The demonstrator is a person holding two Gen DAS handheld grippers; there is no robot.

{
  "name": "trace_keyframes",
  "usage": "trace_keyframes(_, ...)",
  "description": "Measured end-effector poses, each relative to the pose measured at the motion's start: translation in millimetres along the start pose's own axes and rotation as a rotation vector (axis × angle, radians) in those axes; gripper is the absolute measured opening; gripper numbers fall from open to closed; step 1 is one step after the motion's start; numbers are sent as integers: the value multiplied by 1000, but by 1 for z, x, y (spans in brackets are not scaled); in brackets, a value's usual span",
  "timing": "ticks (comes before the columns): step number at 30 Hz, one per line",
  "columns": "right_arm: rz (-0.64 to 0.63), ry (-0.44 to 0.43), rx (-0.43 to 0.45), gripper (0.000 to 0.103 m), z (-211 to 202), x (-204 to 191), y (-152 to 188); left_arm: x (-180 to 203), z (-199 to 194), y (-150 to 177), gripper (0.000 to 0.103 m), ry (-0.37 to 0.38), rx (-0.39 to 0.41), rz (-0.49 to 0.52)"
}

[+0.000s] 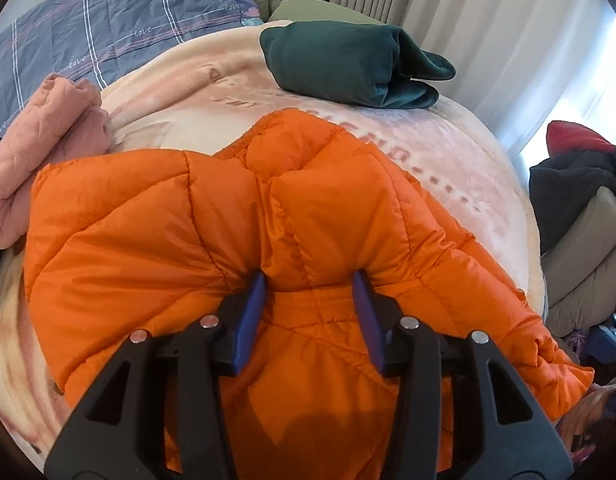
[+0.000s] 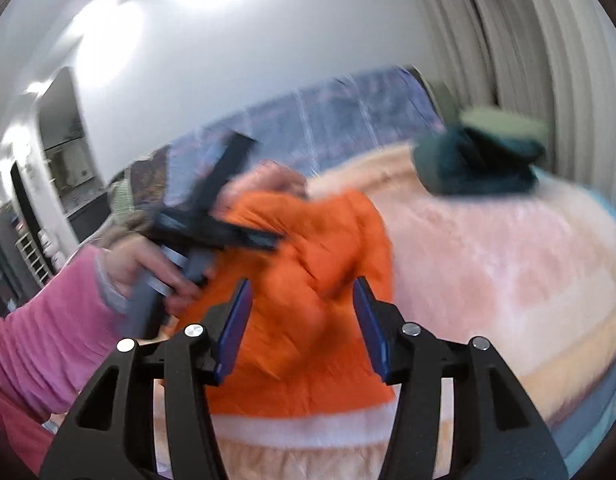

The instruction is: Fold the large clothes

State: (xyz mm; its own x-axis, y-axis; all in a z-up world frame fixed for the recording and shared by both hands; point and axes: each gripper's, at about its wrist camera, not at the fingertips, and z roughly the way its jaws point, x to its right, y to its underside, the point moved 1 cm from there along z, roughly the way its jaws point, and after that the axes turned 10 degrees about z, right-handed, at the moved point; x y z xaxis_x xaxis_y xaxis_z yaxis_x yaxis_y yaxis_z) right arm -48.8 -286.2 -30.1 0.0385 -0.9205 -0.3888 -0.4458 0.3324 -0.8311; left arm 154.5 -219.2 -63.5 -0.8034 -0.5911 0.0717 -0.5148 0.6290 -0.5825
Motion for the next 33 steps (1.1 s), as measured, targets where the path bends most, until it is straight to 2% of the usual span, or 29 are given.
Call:
trace_keyframes(2,-32,-5,-4,35,9,-7,0,-1,2,1,46,9,6,-3)
trace_keyframes(3,-35,27,-22,31,19,-4,3,-1,3,2,46,10,8,-1)
trace_keyframes(4,-16,93,-57,20,31,4,7,-1,3,3,46,9,11,4)
trace_keyframes(5,18,157,-90,15,42,13,11,0,4,3,46,5,12,9)
trace_keyframes(6,84,201,-137,15,54,30,18,1,4,4,46,1,15,18)
trace_keyframes(8,282,164,-240,15,71,63,36,4,5,5,47,2,27,44)
trace_keyframes(9,314,161,-257,14,74,67,41,6,6,6,47,2,28,62)
trace_keyframes(14,213,243,-275,14,80,57,48,13,17,11,47,-30,37,125)
trace_keyframes(20,223,226,-294,15,87,61,46,9,17,18,47,-17,59,129)
trace_keyframes(25,226,220,-287,15,90,62,49,10,8,11,46,-7,59,118)
trace_keyframes(27,225,215,-287,15,91,62,50,6,0,-2,39,14,70,97)
trace_keyframes(28,226,213,-287,15,91,63,50,4,-3,-9,31,8,81,102)
trace_keyframes(29,226,210,-288,15,92,64,49,3,-5,-15,28,0,91,107)
trace_keyframes(32,225,203,-289,15,90,64,50,-6,-3,-40,27,-32,101,102)
trace_keyframes(33,225,201,-288,15,91,65,50,-10,3,-46,27,-65,90,110)
